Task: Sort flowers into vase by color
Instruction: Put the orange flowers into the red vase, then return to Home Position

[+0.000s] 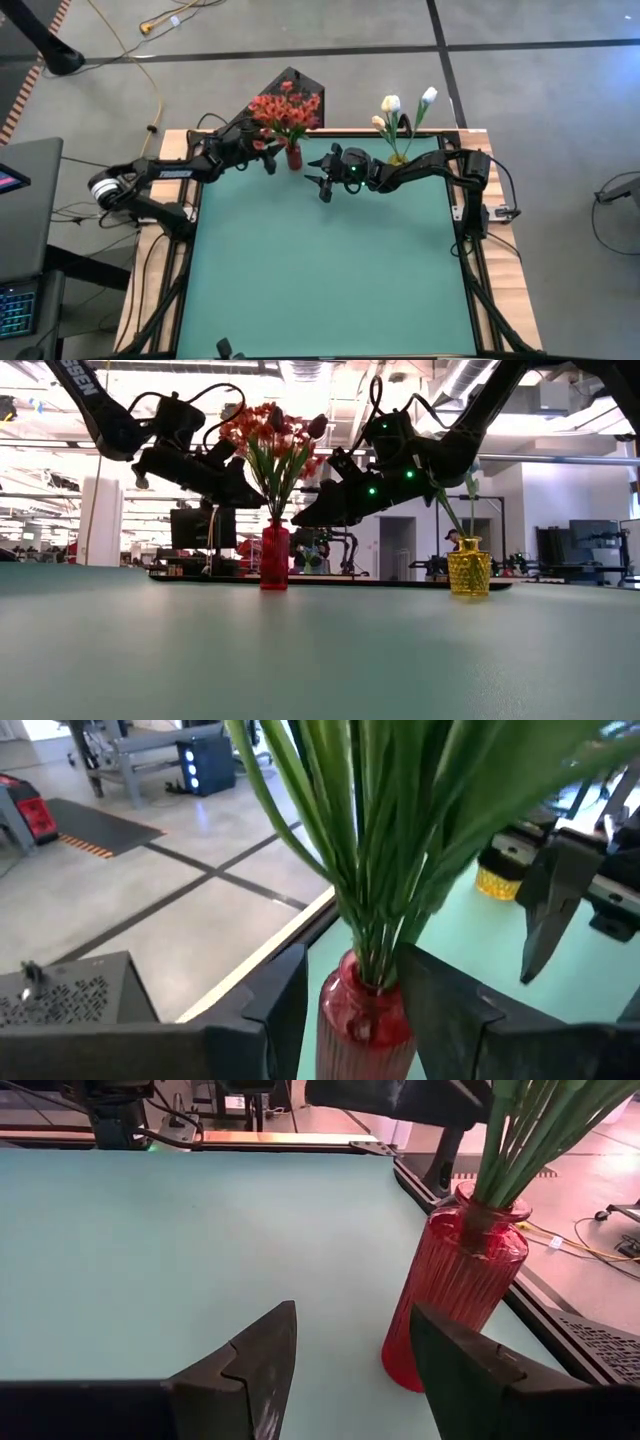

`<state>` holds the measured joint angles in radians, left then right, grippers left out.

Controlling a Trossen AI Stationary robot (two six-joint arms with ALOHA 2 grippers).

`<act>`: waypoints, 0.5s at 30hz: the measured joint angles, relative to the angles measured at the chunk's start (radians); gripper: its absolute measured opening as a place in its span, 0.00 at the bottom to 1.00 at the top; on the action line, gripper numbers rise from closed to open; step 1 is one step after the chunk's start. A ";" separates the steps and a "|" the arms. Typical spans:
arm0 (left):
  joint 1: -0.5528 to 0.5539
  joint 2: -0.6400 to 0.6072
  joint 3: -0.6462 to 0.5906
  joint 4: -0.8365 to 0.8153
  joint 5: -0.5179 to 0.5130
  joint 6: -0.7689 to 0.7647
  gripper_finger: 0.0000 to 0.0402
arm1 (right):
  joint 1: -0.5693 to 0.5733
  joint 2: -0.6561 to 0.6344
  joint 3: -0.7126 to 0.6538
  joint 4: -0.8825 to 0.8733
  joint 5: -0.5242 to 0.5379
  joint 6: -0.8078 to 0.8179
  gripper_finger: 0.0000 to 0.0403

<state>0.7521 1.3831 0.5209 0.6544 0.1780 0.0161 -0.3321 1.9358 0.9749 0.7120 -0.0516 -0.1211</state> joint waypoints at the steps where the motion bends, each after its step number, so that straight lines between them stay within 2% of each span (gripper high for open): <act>1: 0.000 -0.007 0.000 -0.016 0.000 0.005 0.35 | 0.000 0.000 0.000 0.000 0.000 0.000 0.55; 10: 0.000 -0.089 0.001 -0.245 -0.011 0.060 0.35 | 0.000 0.000 0.000 -0.001 0.000 0.000 0.55; 15: 0.000 -0.205 0.001 -0.430 -0.117 0.095 0.35 | 0.000 0.000 0.000 -0.003 0.000 -0.001 0.55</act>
<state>0.7517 1.1780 0.5220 0.2242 0.0613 0.1107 -0.3317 1.9358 0.9749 0.7094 -0.0517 -0.1219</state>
